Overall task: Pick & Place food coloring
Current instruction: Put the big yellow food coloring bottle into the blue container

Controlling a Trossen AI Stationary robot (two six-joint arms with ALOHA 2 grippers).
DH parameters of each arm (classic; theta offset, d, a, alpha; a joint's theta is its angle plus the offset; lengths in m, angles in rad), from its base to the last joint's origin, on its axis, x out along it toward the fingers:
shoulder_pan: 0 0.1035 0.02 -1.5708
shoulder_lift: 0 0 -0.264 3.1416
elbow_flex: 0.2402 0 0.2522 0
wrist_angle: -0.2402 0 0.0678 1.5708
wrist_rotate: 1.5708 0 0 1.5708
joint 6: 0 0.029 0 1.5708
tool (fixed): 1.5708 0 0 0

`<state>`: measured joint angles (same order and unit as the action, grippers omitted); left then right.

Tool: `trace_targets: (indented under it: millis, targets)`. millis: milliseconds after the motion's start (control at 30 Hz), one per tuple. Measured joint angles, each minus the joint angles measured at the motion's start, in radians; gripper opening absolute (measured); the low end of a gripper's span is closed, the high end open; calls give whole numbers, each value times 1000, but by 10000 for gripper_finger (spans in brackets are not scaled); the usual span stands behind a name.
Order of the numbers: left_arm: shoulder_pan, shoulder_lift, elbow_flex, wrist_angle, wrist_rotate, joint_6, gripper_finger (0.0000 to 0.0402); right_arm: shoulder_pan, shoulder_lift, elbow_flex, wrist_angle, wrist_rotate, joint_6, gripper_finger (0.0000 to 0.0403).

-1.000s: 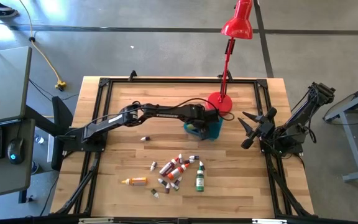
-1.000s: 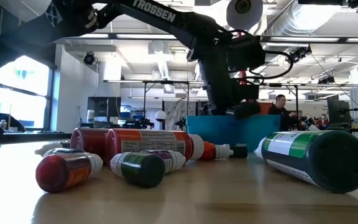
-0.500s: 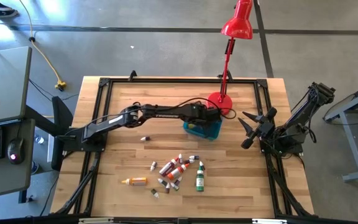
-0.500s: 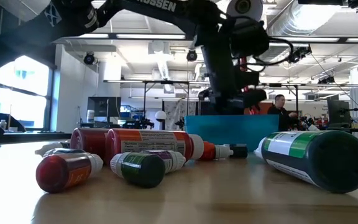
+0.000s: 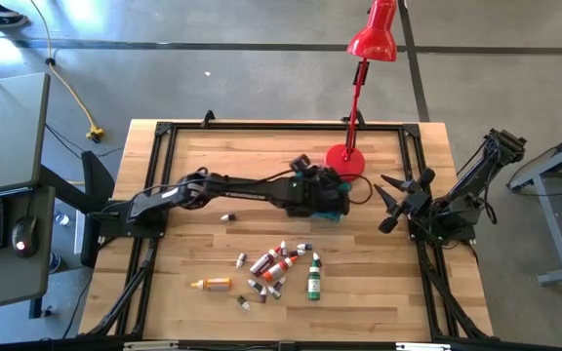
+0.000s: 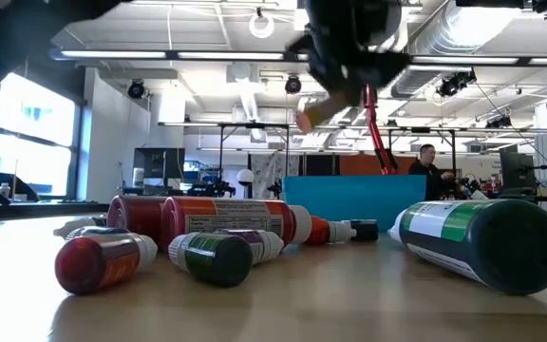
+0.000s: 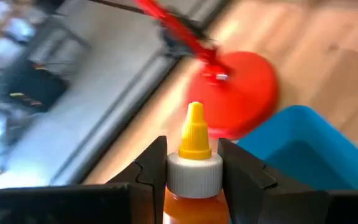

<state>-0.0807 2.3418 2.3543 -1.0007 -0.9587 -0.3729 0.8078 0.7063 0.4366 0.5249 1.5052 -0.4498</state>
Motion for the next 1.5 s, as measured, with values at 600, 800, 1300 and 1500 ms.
trace_targets:
  millis: [600, 800, 1300, 1500]
  targets:
    - [-249, -168, -154, -487, -528, -803, 107, 0, 0, 0, 11, 4, 82, 129]
    - [-190, -166, -328, -350, -482, -962, 107, 0, 1, 0, 10, -1, 100, 129]
    - [-25, -153, -395, 825, 152, 254, 107, 0, 1, 0, 10, -1, 75, 129]
    - [16, -155, -395, 810, 143, 266, 107, 0, 1, 0, 11, 1, 72, 129]
